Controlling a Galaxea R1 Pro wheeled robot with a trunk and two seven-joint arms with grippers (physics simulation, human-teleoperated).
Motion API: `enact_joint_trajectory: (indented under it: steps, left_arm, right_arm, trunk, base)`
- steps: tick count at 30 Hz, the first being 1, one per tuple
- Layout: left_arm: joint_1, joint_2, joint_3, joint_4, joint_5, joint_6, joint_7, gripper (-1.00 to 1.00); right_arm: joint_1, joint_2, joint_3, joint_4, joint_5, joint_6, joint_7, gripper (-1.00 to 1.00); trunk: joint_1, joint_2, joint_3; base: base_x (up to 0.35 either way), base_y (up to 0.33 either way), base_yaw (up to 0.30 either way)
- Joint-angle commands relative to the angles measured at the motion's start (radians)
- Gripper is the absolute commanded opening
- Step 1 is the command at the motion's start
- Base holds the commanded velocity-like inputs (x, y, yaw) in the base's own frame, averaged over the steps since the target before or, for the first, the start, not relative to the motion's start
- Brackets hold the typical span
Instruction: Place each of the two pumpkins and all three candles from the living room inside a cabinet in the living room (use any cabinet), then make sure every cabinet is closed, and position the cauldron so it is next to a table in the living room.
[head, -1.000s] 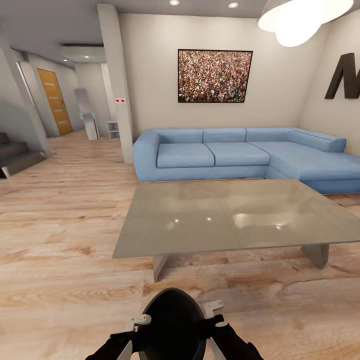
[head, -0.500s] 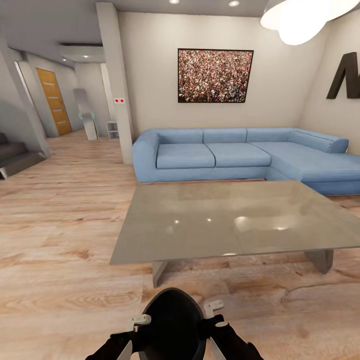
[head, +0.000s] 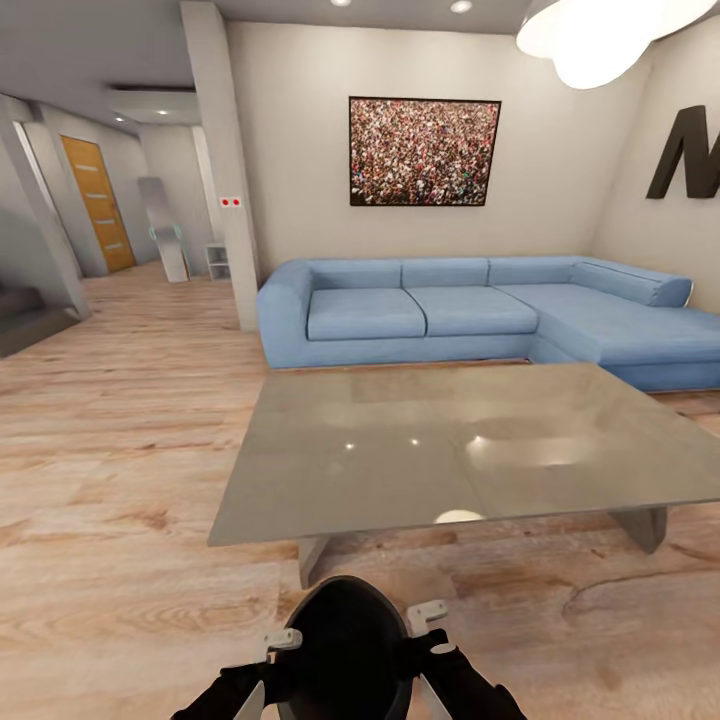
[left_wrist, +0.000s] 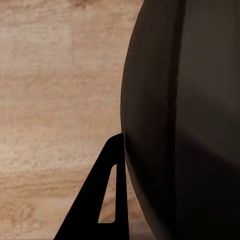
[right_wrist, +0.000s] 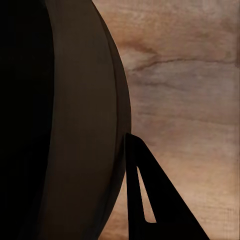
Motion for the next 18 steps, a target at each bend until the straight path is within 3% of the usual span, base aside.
enact_joint_trajectory:
  steps: [1,18]
  left_arm:
    - [0.0,-0.001,-0.004,-0.001,-0.015,0.007,0.002,-1.0]
    - [0.0,-0.001,-0.004,-0.001,-0.015,0.006,0.002,-1.0]
  right_arm:
    - [-0.001,0.001,0.016,-0.035,-0.018,0.005,0.035,-1.0]
    - [-0.001,0.0,0.016,-0.035,-0.018,0.005,0.035,-1.0]
  trunk:
    - [0.0,0.0,-0.001]
    - [0.0,0.0,-0.001]
  base:
    - [0.103,0.0,0.0]
    - [0.043,0.0,0.0]
